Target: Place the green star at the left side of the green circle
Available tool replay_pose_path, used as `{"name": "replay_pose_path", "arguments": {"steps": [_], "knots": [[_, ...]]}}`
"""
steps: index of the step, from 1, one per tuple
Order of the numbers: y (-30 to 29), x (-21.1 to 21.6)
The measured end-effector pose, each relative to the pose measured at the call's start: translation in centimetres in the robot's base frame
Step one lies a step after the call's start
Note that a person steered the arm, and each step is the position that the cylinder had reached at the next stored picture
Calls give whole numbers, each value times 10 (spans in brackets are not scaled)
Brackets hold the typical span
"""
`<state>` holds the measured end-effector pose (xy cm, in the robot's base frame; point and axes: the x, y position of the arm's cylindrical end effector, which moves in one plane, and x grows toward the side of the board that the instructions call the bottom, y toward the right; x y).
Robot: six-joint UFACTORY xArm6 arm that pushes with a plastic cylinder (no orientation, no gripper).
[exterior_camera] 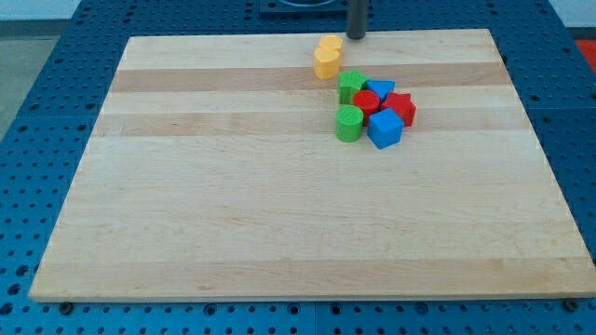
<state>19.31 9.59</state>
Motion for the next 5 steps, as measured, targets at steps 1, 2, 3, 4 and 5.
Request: {"name": "replay_pose_path", "arguments": {"steps": [1,2,3,4,5], "knots": [[11,30],[11,74],[9,98],[-8,116],[-27,135]]}}
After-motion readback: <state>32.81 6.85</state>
